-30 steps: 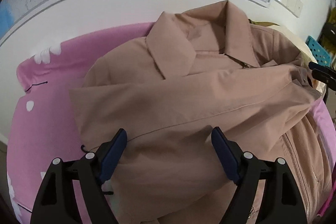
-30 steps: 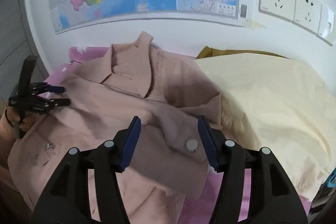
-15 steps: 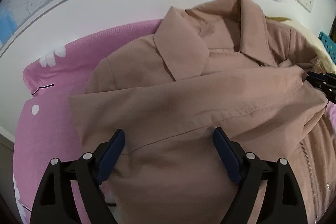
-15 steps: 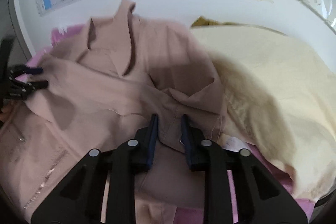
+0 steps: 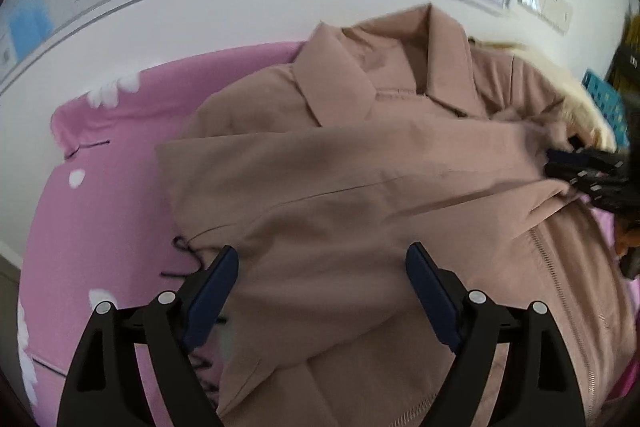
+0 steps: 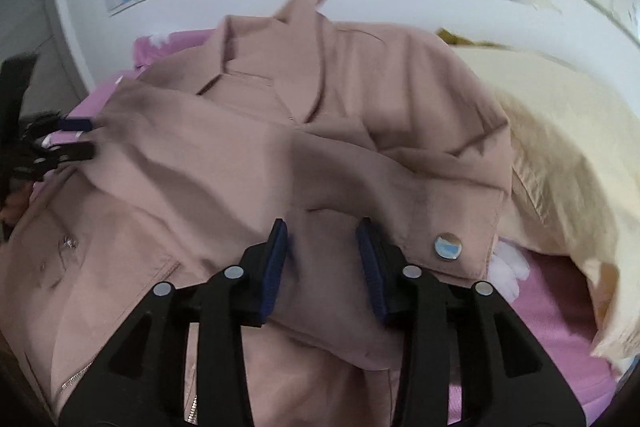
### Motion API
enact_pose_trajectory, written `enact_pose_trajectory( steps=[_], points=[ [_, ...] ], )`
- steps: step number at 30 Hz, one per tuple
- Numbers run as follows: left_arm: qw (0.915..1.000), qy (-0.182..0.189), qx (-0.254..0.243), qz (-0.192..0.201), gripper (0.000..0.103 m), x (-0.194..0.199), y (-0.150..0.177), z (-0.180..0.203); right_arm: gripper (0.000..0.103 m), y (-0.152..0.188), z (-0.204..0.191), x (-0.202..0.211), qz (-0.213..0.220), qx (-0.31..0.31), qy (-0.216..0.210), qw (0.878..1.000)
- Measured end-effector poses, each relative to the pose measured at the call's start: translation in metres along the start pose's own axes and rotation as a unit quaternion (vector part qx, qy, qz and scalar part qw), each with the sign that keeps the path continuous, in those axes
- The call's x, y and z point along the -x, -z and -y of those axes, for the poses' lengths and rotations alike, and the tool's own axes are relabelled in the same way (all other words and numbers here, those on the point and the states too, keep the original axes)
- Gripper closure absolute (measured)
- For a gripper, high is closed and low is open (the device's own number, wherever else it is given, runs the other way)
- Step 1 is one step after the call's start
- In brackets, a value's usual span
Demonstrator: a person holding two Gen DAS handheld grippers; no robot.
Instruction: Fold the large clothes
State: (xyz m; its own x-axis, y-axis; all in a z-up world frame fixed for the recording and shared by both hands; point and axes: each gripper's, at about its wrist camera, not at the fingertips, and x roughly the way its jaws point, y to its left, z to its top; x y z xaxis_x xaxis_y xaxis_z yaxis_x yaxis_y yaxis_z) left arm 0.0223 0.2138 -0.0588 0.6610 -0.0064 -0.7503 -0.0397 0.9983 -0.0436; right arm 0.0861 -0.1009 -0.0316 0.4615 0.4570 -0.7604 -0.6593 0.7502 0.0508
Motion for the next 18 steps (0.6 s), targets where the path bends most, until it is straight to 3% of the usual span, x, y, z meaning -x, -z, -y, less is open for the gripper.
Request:
enact_pose_trajectory(
  steps=[1, 3, 5, 9, 13, 18],
  points=[
    [0.9999, 0.004, 0.012, 0.009, 0.020, 0.010, 0.004, -0.007, 0.065, 0.000, 0.002, 0.005, 0.006, -0.008, -0.008, 1.000],
    [0.9992, 0.008, 0.033, 0.020, 0.018, 0.028, 0.014, -0.020, 0.051, 0.000, 0.007, 0.024, 0.030, -0.025, -0.022, 0.999],
    [0.9984, 0.014, 0.050, 0.024, 0.016, 0.043, 0.026, -0.031, 0.047, 0.007, 0.014, 0.050, 0.048, -0.047, -0.042, 0.997],
    [0.9962, 0.025, 0.083, 0.008, 0.015, 0.060, 0.060, -0.048, 0.032, 0.034, 0.022, 0.083, 0.055, -0.088, -0.094, 0.990],
    [0.9909, 0.063, 0.116, -0.023, 0.015, 0.065, 0.098, -0.057, 0.029, 0.075, 0.029, 0.097, 0.030, -0.135, -0.110, 0.984],
    [0.9855, 0.102, 0.135, -0.017, 0.011, 0.079, 0.126, -0.052, 0.027, 0.126, 0.030, 0.105, 0.001, -0.188, -0.124, 0.974]
  ],
)
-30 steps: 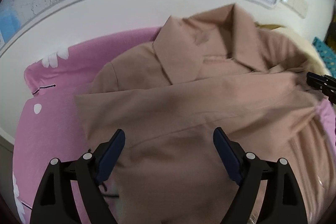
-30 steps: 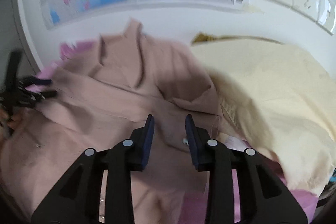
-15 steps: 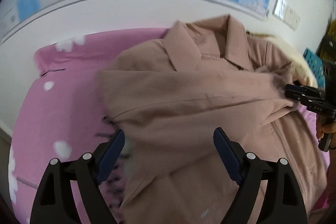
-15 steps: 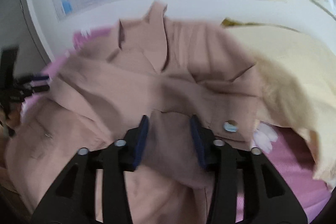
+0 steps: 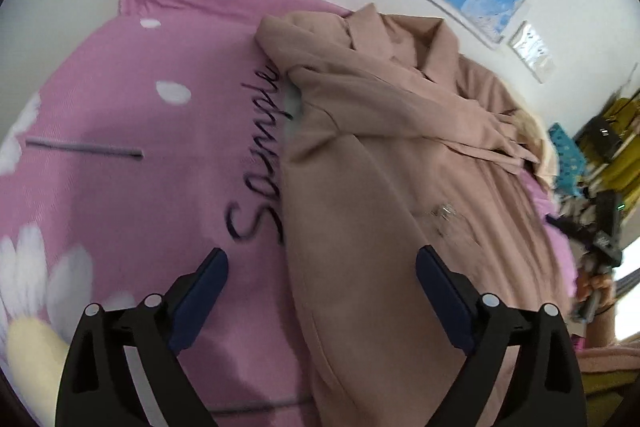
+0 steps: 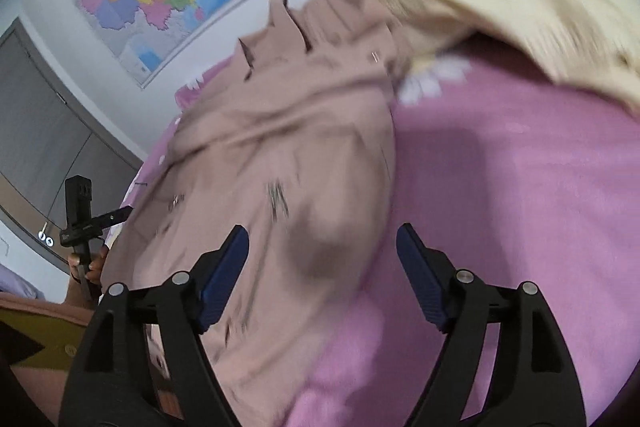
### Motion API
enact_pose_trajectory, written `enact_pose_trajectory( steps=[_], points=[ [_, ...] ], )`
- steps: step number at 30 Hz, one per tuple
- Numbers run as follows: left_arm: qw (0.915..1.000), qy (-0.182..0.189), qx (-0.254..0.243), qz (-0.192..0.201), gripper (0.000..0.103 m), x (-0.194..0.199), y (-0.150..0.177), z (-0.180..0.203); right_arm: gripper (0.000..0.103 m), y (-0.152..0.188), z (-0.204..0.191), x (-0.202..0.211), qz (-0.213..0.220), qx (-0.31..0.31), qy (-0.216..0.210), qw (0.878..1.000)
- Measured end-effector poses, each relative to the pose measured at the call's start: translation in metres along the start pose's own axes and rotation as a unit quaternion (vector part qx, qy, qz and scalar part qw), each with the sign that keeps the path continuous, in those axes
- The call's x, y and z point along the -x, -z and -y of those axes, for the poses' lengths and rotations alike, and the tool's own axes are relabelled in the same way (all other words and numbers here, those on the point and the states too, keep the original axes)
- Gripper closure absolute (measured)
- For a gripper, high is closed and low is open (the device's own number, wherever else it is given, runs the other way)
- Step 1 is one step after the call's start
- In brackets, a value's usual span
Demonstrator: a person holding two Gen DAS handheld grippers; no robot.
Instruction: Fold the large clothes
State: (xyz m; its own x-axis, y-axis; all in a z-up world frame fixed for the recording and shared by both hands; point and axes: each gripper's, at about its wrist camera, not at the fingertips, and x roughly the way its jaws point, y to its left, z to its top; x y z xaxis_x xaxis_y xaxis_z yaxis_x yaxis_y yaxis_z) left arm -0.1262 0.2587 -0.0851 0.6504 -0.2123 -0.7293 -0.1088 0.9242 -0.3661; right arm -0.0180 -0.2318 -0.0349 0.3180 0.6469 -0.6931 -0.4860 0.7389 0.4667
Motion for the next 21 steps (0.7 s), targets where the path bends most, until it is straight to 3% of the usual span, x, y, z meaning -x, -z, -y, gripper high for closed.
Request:
enact_pose_trajectory(
  steps=[7, 13, 19, 21],
  points=[
    [0.9986, 0.046, -0.010, -0.025, 0.009, 0.010, 0.027, 0.016, 0.024, 0.036, 0.003, 0.009, -0.008, -0.026, -0.041, 0.999],
    [0.9929, 0.112, 0.007, -0.039, 0.007, 0.015, 0.046, 0.023, 0.022, 0.052, -0.008, 0.008, -0.017, -0.017, -0.099, 0.995],
    [0.9849, 0.164, 0.007, -0.056, 0.007, 0.018, 0.060, 0.030, 0.022, 0.062, -0.023, 0.008, -0.032, 0.004, -0.135, 0.990],
    [0.9840, 0.170, 0.008, -0.050, 0.007, 0.015, 0.060, 0.033, 0.022, 0.062, -0.029, 0.004, -0.033, 0.018, -0.127, 0.991]
  ],
)
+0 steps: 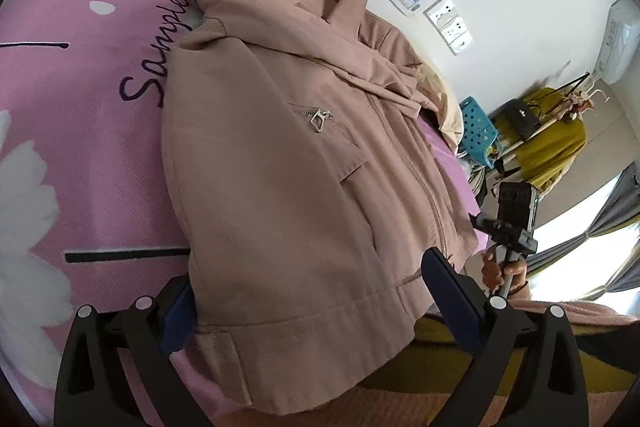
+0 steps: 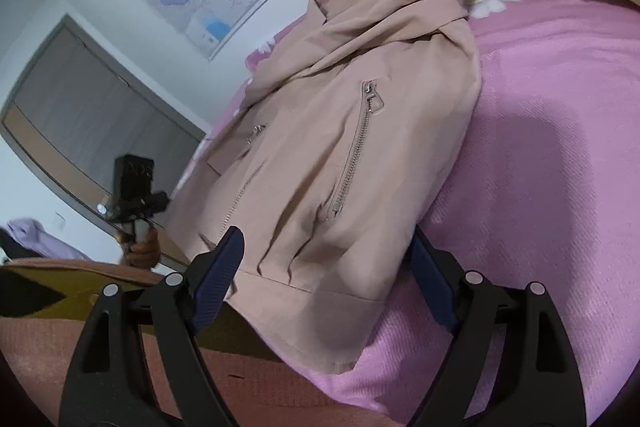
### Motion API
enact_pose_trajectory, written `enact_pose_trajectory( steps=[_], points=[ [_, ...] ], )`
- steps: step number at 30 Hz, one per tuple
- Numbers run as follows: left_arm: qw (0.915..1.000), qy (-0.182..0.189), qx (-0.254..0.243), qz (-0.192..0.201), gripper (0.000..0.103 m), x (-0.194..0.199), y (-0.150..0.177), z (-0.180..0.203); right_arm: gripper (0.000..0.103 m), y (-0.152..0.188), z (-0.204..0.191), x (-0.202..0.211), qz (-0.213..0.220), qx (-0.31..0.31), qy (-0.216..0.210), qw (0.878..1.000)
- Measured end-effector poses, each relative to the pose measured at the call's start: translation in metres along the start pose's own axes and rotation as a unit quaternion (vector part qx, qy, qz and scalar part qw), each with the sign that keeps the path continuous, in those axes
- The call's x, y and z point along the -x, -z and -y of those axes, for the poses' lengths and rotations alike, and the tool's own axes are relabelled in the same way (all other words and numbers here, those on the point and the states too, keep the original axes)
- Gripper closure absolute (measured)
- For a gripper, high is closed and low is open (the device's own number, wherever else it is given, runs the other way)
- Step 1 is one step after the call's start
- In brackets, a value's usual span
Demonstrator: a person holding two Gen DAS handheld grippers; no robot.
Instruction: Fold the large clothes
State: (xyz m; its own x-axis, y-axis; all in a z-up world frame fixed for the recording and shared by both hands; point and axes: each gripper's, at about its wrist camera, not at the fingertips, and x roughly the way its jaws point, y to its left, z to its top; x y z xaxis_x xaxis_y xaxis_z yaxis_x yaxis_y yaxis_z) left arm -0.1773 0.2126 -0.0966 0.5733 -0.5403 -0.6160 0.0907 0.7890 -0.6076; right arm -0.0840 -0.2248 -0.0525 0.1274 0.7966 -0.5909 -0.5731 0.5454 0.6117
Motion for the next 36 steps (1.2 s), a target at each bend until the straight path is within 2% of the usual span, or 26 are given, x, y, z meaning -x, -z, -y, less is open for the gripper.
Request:
enact_pose_trajectory(
  steps=[4, 7, 10, 12, 13, 14, 15, 16, 19, 23, 25, 27, 30, 31, 33, 36],
  points=[
    [1.0000, 0.000, -0.009, 0.002, 0.007, -0.012, -0.012, 0.004, 0.023, -0.007, -0.005, -0.013, 0.012, 0.013, 0.011, 1.000],
    [0.9995, -0.018, -0.025, 0.001, 0.010, -0.018, -0.015, 0.010, 0.024, -0.009, -0.008, -0.020, 0.013, 0.017, 0.009, 1.000],
    [0.9982, -0.051, -0.033, 0.005, 0.036, -0.023, -0.015, 0.014, 0.043, -0.008, -0.005, -0.024, 0.010, 0.004, -0.012, 1.000],
    [0.9966, -0.075, -0.034, 0.006, 0.062, -0.024, -0.013, 0.015, 0.063, -0.007, 0.001, -0.025, 0.010, -0.015, -0.026, 1.000],
    [0.9954, -0.090, -0.033, 0.005, 0.070, -0.025, -0.013, 0.015, 0.070, -0.007, 0.004, -0.026, 0.009, -0.024, -0.032, 0.999],
    [0.9938, -0.108, -0.024, 0.007, 0.084, -0.026, -0.013, 0.013, 0.085, -0.006, 0.010, -0.025, 0.011, -0.043, -0.039, 0.998],
    [0.9937, -0.111, -0.015, 0.005, 0.095, -0.025, -0.014, 0.010, 0.091, -0.005, 0.017, -0.024, 0.013, -0.065, -0.051, 0.997],
    [0.9948, -0.102, 0.006, 0.003, 0.098, -0.023, -0.015, 0.005, 0.093, -0.003, 0.022, -0.022, 0.019, -0.086, -0.070, 0.994],
    [0.9962, -0.083, 0.021, 0.020, 0.101, -0.007, -0.016, 0.003, 0.097, -0.002, 0.011, 0.002, 0.059, -0.085, -0.111, 0.988],
    [0.9964, -0.044, 0.017, 0.071, 0.102, 0.038, -0.019, 0.015, 0.097, -0.004, -0.030, 0.044, 0.114, -0.033, -0.130, 0.984],
    [0.9950, -0.023, 0.010, 0.097, 0.102, 0.063, -0.018, 0.021, 0.098, -0.003, -0.046, 0.060, 0.129, -0.015, -0.144, 0.981],
    [0.9942, -0.017, 0.003, 0.106, 0.102, 0.076, -0.015, 0.025, 0.098, -0.001, -0.059, 0.070, 0.136, 0.001, -0.156, 0.978],
    [0.9955, -0.018, 0.004, 0.093, 0.101, 0.077, -0.009, 0.023, 0.098, 0.005, -0.059, 0.070, 0.127, -0.003, -0.152, 0.980],
    [0.9968, -0.014, 0.008, 0.078, 0.101, 0.070, -0.006, 0.017, 0.098, 0.008, -0.055, 0.064, 0.117, -0.011, -0.147, 0.982],
    [0.9975, -0.030, 0.024, 0.060, 0.100, 0.058, -0.002, 0.007, 0.098, 0.013, -0.045, 0.055, 0.103, -0.033, -0.142, 0.984],
    [0.9985, -0.015, 0.036, 0.037, 0.100, 0.044, 0.003, -0.004, 0.098, 0.017, -0.039, 0.047, 0.098, -0.049, -0.149, 0.983]
  ],
)
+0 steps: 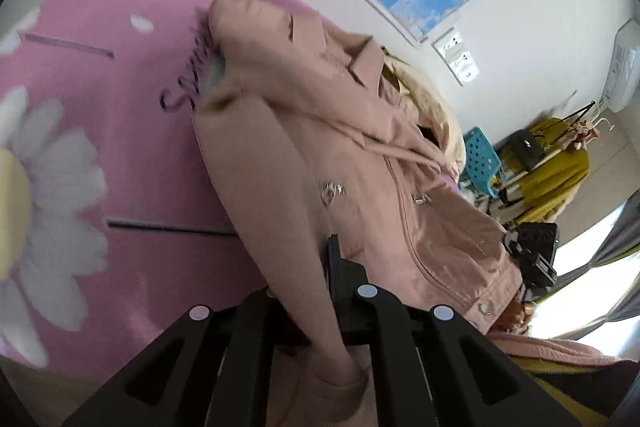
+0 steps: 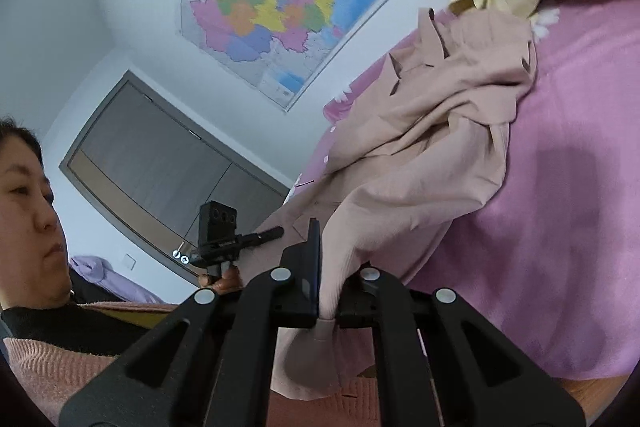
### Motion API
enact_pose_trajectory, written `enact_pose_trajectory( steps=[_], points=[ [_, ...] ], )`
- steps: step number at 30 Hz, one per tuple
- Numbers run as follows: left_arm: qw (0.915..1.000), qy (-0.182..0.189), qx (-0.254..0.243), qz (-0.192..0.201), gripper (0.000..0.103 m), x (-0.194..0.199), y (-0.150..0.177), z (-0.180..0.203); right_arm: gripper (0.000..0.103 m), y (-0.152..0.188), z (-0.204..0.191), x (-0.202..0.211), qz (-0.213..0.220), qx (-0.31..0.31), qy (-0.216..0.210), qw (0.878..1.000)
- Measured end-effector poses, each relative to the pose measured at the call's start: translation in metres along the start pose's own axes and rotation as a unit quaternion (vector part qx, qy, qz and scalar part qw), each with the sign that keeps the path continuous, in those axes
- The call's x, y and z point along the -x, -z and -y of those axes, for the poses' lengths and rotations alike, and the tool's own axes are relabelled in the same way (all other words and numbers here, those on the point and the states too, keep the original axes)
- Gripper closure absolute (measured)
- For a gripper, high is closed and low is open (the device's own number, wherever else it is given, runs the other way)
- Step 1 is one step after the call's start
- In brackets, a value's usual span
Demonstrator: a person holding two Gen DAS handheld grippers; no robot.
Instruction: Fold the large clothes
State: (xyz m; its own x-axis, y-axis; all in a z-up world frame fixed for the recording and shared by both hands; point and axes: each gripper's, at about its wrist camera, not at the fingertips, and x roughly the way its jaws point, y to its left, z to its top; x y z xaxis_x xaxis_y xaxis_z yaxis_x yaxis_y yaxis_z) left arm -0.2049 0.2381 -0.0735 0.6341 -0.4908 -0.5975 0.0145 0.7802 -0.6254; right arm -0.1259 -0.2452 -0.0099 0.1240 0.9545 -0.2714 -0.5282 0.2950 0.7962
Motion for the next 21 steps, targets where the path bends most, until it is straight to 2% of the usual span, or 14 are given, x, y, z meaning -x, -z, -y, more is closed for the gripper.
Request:
enact_pose_trajectory(
  steps=[4, 9, 13, 19, 21],
  points=[
    [0.9996, -0.005, -0.006, 0.027, 0.101, 0.011, -0.007, 0.006, 0.098, -0.007, -0.006, -0.001, 0.012, 0.003, -0.002, 1.000],
    [0.9987, 0.007, -0.013, 0.048, 0.101, 0.024, -0.039, 0.015, 0.098, -0.042, -0.014, 0.001, 0.041, 0.006, -0.011, 0.999],
    [0.9980, 0.005, -0.010, 0.062, 0.101, 0.031, -0.094, 0.020, 0.098, -0.092, -0.007, -0.002, 0.064, -0.015, -0.022, 0.998],
    [0.9985, -0.011, 0.000, 0.054, 0.101, 0.011, -0.187, 0.020, 0.097, -0.171, 0.029, -0.022, 0.087, -0.067, 0.015, 0.994],
    [0.9985, -0.030, -0.002, 0.047, 0.100, -0.004, -0.215, 0.019, 0.097, -0.191, 0.047, -0.035, 0.085, -0.088, 0.025, 0.992]
  ],
)
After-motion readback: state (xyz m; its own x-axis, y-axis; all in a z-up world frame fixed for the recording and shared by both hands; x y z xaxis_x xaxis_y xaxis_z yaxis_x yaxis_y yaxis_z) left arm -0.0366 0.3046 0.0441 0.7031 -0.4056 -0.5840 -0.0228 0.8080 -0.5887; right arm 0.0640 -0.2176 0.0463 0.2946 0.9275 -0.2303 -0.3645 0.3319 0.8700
